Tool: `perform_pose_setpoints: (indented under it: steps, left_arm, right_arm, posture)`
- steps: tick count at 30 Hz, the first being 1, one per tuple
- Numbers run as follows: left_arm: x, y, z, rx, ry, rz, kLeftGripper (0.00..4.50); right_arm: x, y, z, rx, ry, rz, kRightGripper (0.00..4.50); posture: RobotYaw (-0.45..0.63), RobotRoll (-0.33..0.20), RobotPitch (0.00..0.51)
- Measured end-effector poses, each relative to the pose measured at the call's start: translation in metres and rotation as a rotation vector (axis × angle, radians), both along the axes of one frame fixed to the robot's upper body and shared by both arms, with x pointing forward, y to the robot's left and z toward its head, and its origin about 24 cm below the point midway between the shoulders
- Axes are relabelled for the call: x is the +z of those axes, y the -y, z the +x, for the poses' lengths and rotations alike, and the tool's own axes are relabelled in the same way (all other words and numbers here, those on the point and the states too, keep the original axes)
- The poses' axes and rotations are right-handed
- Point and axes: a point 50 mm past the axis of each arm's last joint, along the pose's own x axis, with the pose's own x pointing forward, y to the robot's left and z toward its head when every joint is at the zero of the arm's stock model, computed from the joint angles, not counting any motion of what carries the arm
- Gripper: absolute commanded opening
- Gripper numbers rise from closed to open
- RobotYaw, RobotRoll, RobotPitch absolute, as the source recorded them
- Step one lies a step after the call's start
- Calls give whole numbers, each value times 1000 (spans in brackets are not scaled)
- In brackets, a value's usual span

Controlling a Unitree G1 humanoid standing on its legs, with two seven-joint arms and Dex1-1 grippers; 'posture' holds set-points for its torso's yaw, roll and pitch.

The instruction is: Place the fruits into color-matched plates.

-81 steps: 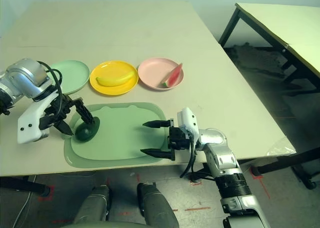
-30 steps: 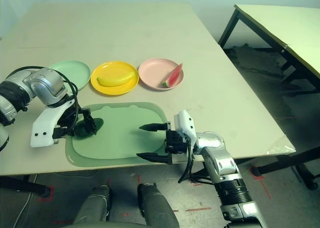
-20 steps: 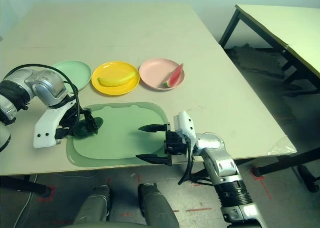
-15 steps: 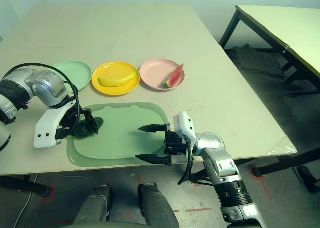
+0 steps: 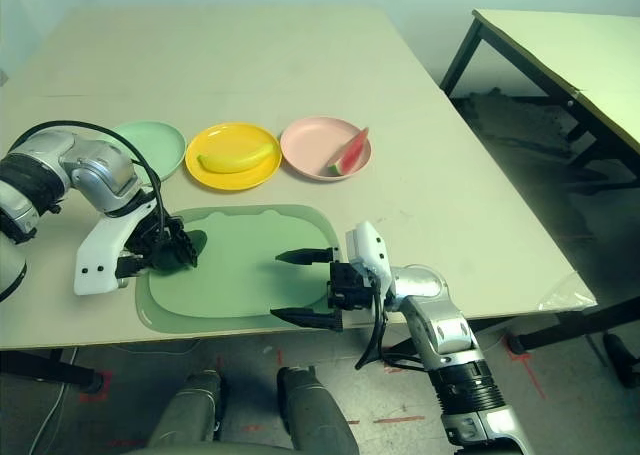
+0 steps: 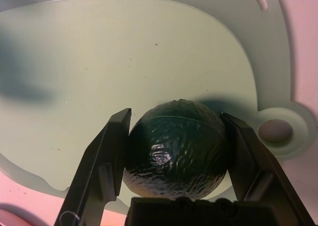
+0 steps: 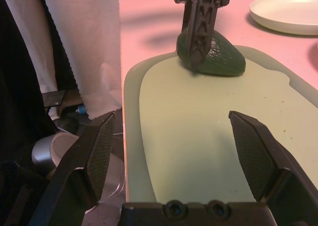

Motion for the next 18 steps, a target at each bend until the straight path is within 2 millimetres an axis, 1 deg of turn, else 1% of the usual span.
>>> perform_pose_setpoints:
  steps: [6,10,14,18]
  left_arm:
    - [0,-1,1,9,0,1,3142]
    - [1,-7,5,72,0,-20,3141]
    - [9,-17,17,245,35,-76,3140]
    - [26,-27,29,432,84,-143,3140]
  right_arm:
    - [0,0,0,0,0,0,4500]
    - [0,0,0,0,1,1,4500]
    - [0,0,0,-7,1,4,4500]
    - [0,-3,2,-28,0,33,4500]
  posture:
    - [-107,0,128]
    - [-102,0,127]
    - [-90,0,124]
    - [-80,0,123]
